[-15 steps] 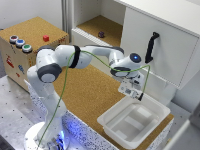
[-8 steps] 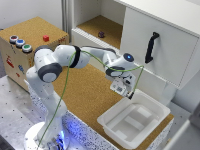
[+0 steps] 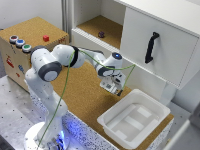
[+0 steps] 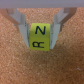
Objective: Place the yellow object on the table
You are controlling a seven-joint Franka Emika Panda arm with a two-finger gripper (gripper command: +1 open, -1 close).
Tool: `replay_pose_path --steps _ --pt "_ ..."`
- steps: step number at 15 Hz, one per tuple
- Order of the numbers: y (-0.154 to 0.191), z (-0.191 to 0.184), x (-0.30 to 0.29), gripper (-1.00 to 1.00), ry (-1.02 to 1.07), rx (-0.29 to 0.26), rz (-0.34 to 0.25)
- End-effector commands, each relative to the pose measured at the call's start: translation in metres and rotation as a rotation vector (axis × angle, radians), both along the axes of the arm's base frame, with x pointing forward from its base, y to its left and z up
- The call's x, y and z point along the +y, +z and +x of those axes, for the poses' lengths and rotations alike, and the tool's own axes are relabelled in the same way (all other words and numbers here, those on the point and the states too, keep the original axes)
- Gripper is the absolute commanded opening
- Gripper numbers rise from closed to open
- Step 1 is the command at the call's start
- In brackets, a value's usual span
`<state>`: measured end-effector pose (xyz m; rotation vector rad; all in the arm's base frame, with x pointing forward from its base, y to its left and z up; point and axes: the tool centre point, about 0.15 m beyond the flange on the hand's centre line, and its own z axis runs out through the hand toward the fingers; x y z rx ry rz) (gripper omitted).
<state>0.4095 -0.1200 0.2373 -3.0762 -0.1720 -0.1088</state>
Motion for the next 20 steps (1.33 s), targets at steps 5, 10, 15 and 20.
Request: replay_pose_path --steps 5,10,15,20 --pt "0.019 -0.002 0.008 1.00 0.001 -0.116 -0.062" --pt "0.019 -0.002 0.008 1.00 0.001 -0.116 -0.062" --pt "0.032 0.015 -0.002 1.00 0.067 -0.100 -0.042" --pt "0.053 0.006 -0.041 1.00 0.093 -0.118 -0.023"
